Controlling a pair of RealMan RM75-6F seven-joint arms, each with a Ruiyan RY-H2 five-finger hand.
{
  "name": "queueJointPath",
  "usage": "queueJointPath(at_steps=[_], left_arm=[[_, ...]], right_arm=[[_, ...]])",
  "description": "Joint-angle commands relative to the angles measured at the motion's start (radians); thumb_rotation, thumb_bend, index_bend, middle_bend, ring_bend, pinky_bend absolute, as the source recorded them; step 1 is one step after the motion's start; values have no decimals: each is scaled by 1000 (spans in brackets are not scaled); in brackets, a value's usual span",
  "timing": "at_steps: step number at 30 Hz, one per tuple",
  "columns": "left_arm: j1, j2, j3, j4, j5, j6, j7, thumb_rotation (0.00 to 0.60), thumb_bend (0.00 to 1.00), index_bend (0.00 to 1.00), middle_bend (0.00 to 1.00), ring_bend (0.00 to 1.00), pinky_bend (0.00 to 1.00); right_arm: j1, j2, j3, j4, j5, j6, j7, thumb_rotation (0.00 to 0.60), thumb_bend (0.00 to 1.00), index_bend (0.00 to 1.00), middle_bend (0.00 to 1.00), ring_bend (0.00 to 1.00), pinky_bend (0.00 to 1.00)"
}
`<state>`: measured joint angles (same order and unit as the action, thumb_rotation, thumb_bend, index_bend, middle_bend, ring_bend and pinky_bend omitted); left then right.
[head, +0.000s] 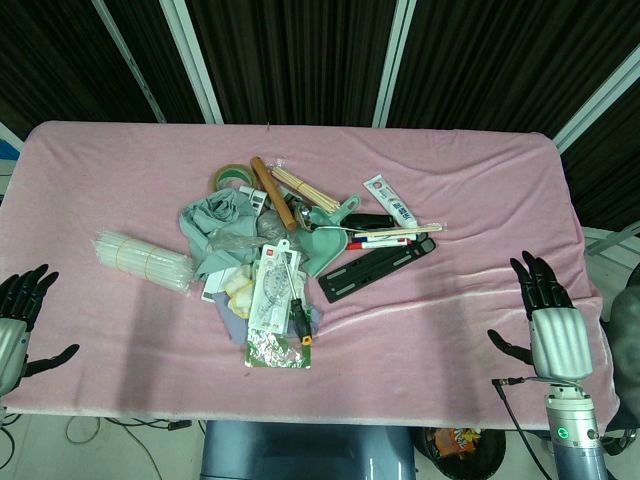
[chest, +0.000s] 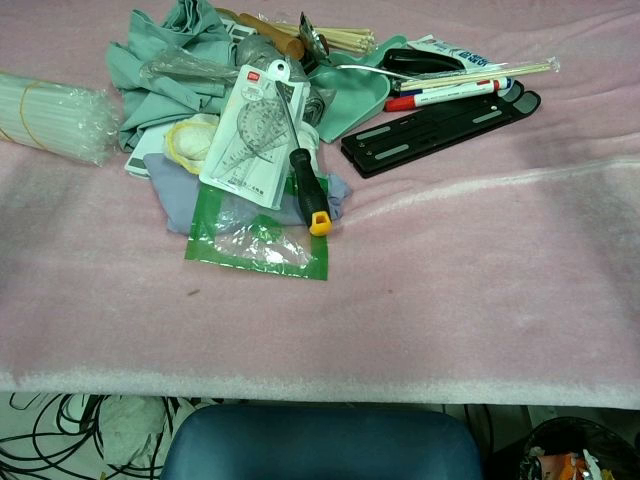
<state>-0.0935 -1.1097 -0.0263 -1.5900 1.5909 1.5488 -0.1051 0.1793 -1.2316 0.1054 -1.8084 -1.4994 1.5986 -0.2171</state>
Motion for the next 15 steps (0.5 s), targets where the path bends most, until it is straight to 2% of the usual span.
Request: queueJointPath(at_steps=[1,10,15], left_arm=[[0,-1,-1,5,0,1,1,600,0,0,0,0,0],[2,-1,2,10,10,9,-2,600,0,0,0,0,0],[1,-2,3,10,15,11,-2,600,0,0,0,0,0]], right_arm=[[0,-3,4,-3,7,-7,-10,600,149,0,0,1,239],[-6,-2,8,-14,11,-20,-25,600,148,0,0,1,240],[-5,9,7,-48,4,-34,-15,600,72,0,0,1,239]])
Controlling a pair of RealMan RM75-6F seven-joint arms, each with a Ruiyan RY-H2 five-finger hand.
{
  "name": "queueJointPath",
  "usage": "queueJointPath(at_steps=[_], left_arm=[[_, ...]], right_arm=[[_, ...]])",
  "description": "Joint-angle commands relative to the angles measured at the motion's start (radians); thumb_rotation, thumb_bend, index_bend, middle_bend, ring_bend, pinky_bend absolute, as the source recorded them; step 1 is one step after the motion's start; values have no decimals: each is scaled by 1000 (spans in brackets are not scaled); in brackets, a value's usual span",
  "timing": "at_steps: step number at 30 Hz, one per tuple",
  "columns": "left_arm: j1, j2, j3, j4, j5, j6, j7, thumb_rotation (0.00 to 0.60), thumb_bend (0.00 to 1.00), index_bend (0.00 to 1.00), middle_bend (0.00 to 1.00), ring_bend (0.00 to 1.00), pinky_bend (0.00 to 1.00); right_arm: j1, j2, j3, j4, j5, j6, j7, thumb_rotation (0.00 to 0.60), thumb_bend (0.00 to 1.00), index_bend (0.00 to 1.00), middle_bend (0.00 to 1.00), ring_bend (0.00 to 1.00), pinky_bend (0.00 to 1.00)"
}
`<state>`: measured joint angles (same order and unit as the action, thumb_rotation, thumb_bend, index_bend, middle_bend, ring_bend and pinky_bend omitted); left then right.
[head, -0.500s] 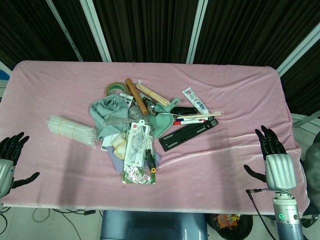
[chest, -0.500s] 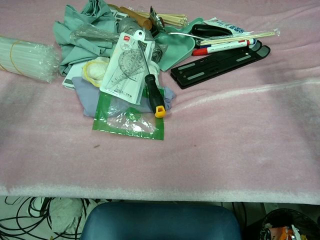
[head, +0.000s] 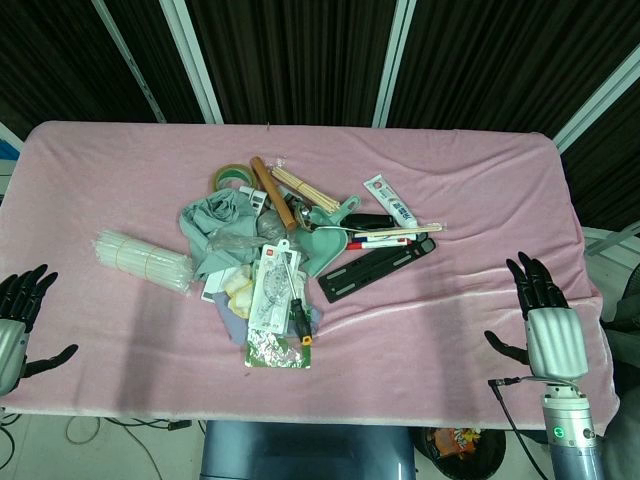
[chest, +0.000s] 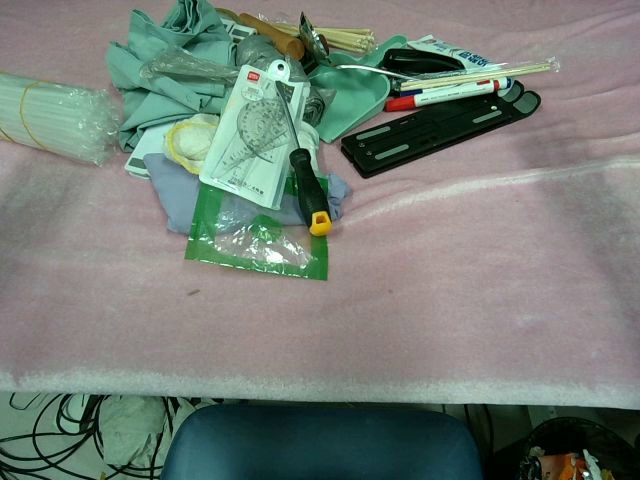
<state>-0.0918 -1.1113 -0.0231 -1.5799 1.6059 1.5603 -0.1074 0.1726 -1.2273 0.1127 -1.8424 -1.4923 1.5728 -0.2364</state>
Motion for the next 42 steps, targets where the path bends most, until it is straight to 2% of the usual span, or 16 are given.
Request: queueJointPath(at_steps=[1,4,5,9,14,18,22,28,33,42], left_arm=[[0,0,0,-1,-1,-2,0,600,0,0,0,0,0],[-1,0,-1,-2,-6,-5,-3,600,0,0,0,0,0],[-2,1,-1,-4,-10,-10,-6,600,0,0,0,0,0],[-5,3,-1,-9,-14,-18,-9,600,0,0,0,0,0],[-8,9,0,-17,-23,-31,-17,600,0,0,0,0,0],[-10,13,0,-21,-28,-39,-24,600,0,0,0,0,0],[-14,23,0,-29,-37,-53,-46,600,0,0,0,0,0],[-18,35,0,-37,-49,-70,-73,600,0,0,0,0,0],[-23,39,2,-41,-49,-83,-81,600,0,0,0,0,0],[-24,43,-1,-45,-58,-86,-90,600,0,0,0,0,0]], right_arm=[[4,6,0,-23,-3,-16,6,600,60,0,0,1,240],[21,4,-2,-59,4,-58,16,600,45,0,0,1,240],[52,-12,2,-98,14,-114,30,600,46,0,0,1,239],[105,-49,34,-140,59,-184,-20,600,45,0,0,1,240],[197,-138,74,-189,125,-284,-112,600,46,0,0,1,239],[245,-205,94,-195,173,-324,-162,600,49,0,0,4,238],[333,-353,128,-134,273,-384,-237,600,93,0,30,32,238],[392,-472,139,-68,392,-401,-303,600,68,0,24,27,238],[410,-574,124,-18,427,-375,-311,600,39,0,0,3,237],[473,-694,159,123,481,-401,-308,600,17,0,0,0,228]])
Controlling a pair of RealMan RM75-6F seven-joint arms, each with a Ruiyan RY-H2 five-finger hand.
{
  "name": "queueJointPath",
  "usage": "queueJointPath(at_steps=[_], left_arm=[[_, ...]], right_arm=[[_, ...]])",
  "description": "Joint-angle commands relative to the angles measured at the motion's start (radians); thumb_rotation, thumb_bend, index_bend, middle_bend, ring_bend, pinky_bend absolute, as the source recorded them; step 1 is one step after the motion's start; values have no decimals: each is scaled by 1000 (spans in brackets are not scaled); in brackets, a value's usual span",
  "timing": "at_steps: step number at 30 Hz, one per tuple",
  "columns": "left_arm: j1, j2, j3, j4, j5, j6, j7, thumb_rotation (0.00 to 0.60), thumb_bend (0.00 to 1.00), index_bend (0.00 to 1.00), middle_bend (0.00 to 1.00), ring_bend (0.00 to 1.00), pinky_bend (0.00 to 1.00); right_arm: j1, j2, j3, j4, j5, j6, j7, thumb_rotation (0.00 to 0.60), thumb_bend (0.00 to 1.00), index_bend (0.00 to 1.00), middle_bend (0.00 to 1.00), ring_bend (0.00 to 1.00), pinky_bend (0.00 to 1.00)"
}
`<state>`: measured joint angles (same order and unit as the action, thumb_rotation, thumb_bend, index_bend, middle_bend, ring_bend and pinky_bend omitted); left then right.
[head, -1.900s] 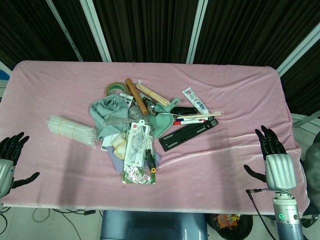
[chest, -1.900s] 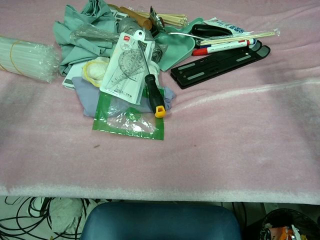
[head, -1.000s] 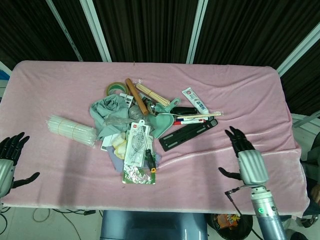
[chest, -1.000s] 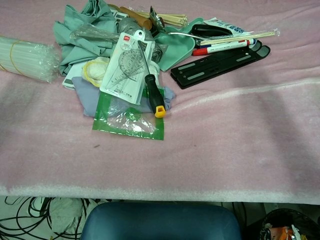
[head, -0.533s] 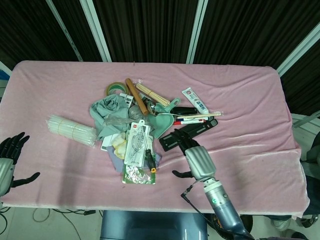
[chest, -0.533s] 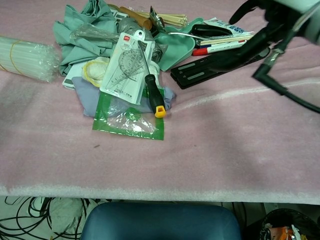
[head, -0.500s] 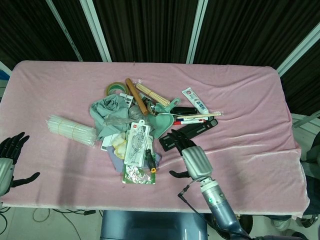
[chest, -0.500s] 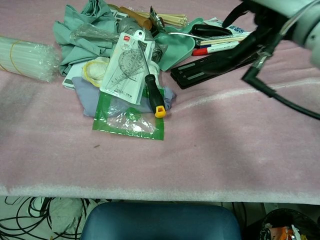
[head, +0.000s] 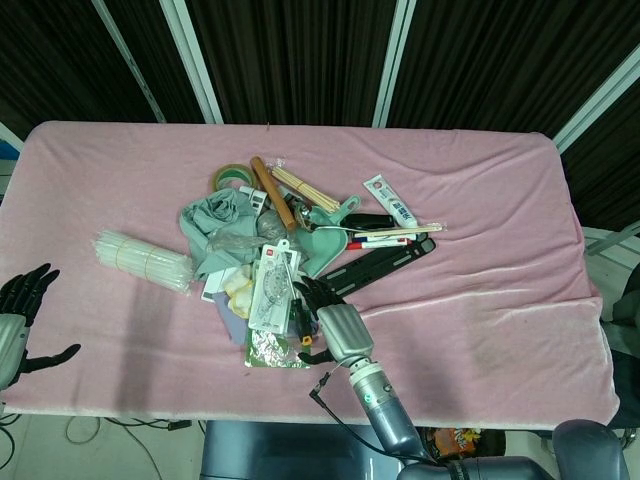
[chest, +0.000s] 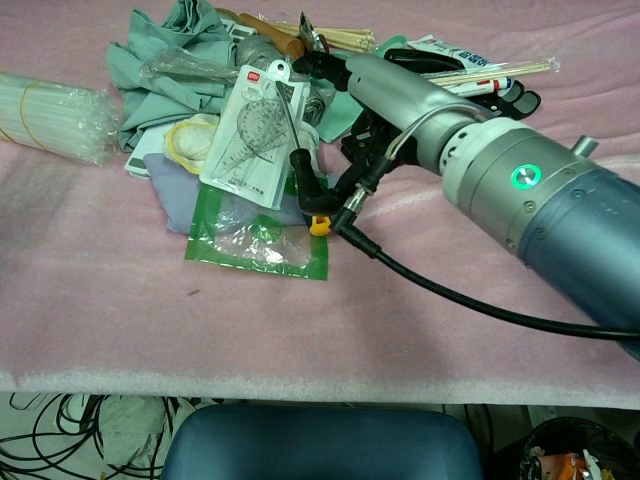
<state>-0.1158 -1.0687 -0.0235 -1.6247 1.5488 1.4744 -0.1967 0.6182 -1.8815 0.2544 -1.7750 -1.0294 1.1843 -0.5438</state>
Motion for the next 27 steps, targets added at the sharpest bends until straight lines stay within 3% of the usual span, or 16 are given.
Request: queueJointPath(at_steps=[1,16,18,20,22,27], left_arm=[[0,1,-1,-1,-2,0,-2,600,0,0,0,0,0],[-5,0,-8,-7,-24,-15,-6,600,0,0,0,0,0],[-5,1,-9,-7,-26,-15,-6,600,0,0,0,0,0],[-5,1,-10,-8,-29,-17,-7,600,0,0,0,0,0],[-5,2,-11,-10,-31,-19,-6,600,0,0,0,0,0],[-6,1,-11,-10,-32,-21,-4,600,0,0,0,0,0]], right_arm=[[36,-55,24,82,20,-17,1,600,12,0,0,0,228],[161,-263,109,454,38,-89,64,600,2,0,0,1,222],[172,-284,120,495,30,-94,89,600,29,0,3,35,255],[184,-308,128,546,5,-92,128,600,103,3,68,148,380],[191,-323,129,587,-19,-89,161,600,184,65,193,267,515],[192,-334,126,622,-84,-69,242,600,457,498,563,625,765]])
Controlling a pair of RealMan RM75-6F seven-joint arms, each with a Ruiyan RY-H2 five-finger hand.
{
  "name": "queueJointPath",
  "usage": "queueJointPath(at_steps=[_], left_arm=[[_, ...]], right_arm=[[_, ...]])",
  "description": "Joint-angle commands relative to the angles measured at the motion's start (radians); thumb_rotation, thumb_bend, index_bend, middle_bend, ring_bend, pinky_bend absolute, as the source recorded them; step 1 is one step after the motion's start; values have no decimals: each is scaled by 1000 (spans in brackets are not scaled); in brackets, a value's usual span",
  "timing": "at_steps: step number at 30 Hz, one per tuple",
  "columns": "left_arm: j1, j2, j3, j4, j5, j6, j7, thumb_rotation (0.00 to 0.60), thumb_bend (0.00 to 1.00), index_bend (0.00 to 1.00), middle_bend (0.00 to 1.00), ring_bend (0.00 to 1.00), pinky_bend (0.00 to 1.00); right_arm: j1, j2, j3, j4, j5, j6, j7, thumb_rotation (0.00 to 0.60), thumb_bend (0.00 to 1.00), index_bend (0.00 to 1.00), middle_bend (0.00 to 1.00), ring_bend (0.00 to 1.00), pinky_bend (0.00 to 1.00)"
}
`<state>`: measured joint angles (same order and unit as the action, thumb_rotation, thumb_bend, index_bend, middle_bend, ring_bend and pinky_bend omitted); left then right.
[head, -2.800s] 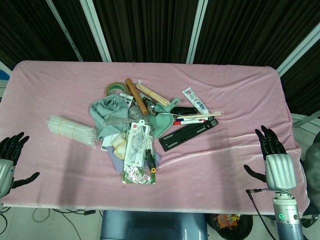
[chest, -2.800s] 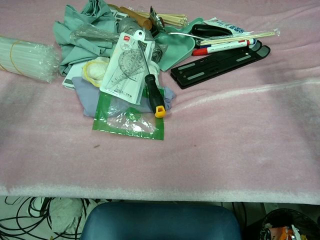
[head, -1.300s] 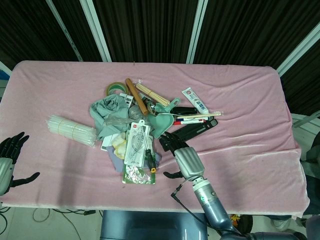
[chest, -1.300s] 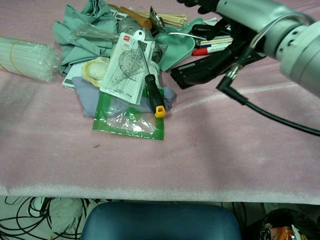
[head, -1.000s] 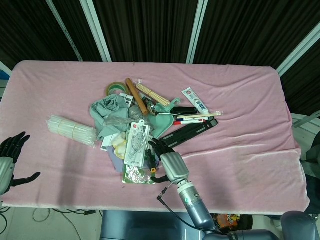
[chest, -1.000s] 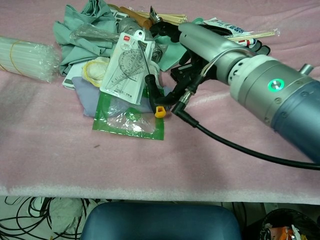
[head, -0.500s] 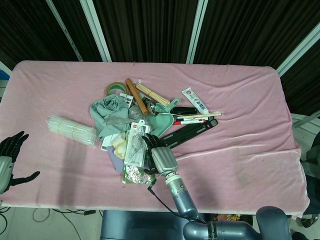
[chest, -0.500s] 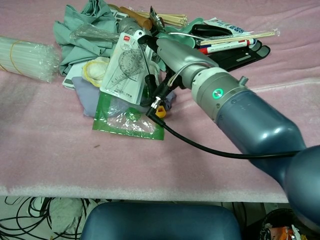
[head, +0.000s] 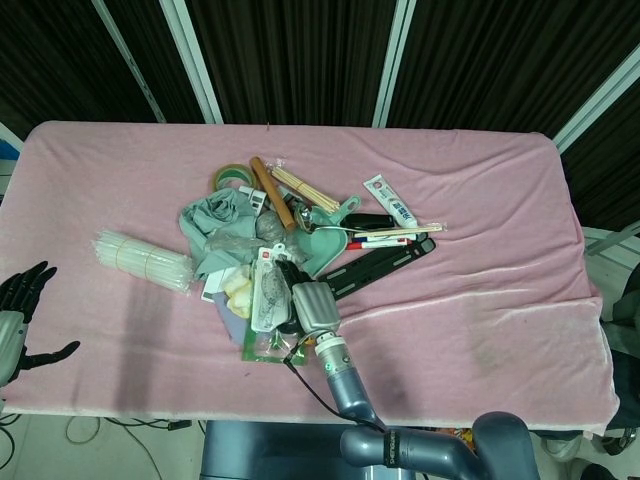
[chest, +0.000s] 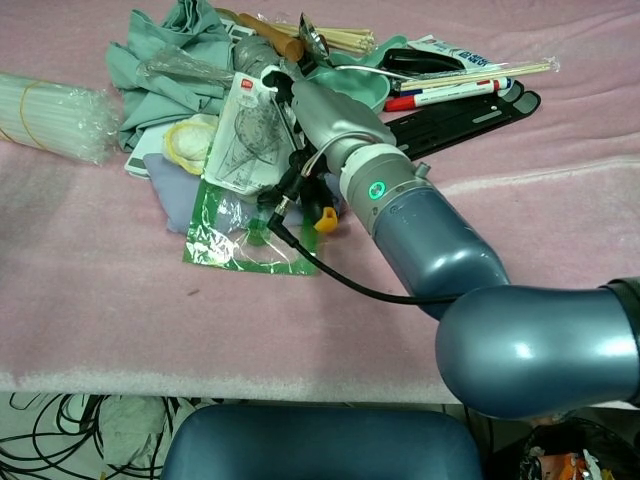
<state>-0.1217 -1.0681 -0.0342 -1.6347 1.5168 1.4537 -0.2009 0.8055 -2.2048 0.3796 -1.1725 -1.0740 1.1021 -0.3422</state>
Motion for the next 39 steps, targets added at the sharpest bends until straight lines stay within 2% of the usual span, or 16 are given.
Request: queueJointPath(at_steps=[1,3,7,20,27,34,39], left_arm=[[0,0,0,-1,0,0,1,600,0,0,0,0,0],[0,0,0,-1,0,1,2,600,0,0,0,0,0],[2,0,0,-2,2,4,1,600,0,0,0,0,0],[6,-5,3,-2,17,18,6,600,0,0,0,0,0],[10,-11,3,3,27,34,13,600,0,0,0,0,0],[13,-15,4,7,35,43,16,600,0,0,0,0,0],[14,-19,6,10,39,47,27,600,0,0,0,0,0]], right_arm=[[5,-8,-2,20,-52,18,51,600,489,539,592,654,781],[4,1,-3,11,-76,30,66,600,576,618,638,699,803],[-4,40,7,-44,-112,60,71,600,648,673,662,723,803],[-93,292,59,-396,-124,153,-8,600,670,692,677,737,803],[-147,407,62,-556,-127,199,-16,600,681,715,693,749,811],[-219,494,21,-684,-170,257,38,600,709,737,710,765,835],[-279,544,-43,-797,-239,301,111,600,716,736,710,764,835]])
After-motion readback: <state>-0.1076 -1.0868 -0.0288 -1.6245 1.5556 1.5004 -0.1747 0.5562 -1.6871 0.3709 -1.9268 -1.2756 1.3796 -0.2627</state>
